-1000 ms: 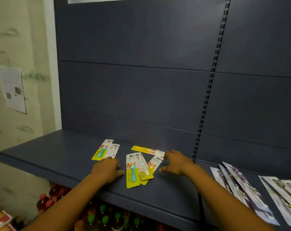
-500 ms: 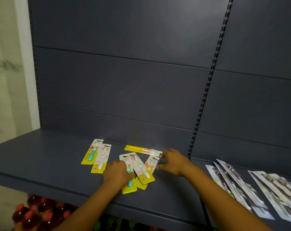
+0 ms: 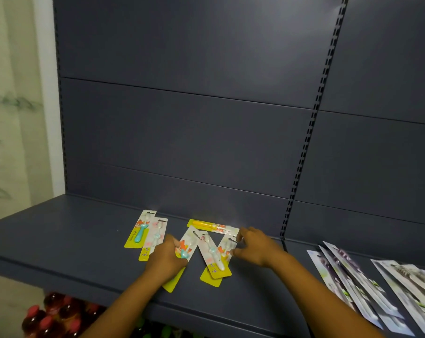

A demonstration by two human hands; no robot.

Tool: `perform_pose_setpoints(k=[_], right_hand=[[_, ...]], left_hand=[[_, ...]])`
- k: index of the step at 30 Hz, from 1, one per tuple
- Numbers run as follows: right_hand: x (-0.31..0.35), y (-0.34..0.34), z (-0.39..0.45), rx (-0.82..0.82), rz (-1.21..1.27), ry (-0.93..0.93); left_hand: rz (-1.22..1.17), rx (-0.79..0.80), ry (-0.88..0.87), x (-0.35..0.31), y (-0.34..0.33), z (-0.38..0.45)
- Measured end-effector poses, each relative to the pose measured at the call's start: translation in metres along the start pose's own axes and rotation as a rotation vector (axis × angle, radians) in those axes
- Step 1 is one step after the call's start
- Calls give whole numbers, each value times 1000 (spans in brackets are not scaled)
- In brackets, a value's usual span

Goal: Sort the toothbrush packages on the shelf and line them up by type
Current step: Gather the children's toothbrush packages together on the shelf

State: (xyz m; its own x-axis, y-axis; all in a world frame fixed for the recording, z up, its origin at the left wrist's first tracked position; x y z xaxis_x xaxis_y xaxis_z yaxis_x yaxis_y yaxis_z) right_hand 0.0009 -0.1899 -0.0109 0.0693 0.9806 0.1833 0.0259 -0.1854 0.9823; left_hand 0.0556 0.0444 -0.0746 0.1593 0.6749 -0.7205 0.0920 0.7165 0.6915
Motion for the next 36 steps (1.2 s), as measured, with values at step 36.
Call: perform_pose_setpoints(k=[36], right_hand=[[-67, 21, -55, -319, 857, 29]], left_hand=[[-866, -22, -368, -113, -3, -63]])
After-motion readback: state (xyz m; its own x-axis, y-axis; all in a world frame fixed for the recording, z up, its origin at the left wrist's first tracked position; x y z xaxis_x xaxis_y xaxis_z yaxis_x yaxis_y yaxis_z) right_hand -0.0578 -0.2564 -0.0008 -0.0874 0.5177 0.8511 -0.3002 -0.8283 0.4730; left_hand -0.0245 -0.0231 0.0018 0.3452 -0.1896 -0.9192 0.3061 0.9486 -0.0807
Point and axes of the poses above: each hand's wrist, its own z-axis towards the middle knuckle, its own y-axis out of the back of the hand, x = y × z, the point moved 7 cm from there along z, towards the middle knuckle, and after that the axes turned 4 degrees about x, right-handed, at the moved point
